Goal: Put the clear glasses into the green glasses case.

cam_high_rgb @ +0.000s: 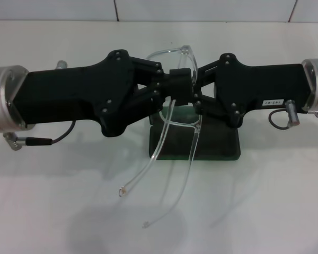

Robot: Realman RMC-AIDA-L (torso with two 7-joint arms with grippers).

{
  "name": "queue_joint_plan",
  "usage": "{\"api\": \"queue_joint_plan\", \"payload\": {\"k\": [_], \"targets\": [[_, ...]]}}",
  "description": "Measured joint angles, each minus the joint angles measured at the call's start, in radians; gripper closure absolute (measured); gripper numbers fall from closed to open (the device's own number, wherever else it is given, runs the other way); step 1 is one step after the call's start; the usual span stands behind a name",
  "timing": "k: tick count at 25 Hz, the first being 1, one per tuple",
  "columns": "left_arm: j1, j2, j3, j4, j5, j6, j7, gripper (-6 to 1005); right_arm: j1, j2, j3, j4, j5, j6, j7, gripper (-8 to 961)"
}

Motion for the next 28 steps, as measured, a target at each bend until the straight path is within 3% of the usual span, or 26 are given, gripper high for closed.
{"api": "queue_joint_plan", "payload": {"k": [28], "targets": [[-0.015, -0.002, -0.014, -0.127, -0.018, -0.047, 0.144, 955, 0.002, 0.001, -0.078, 0.010, 0.092, -0.011, -0.027, 844]]}}
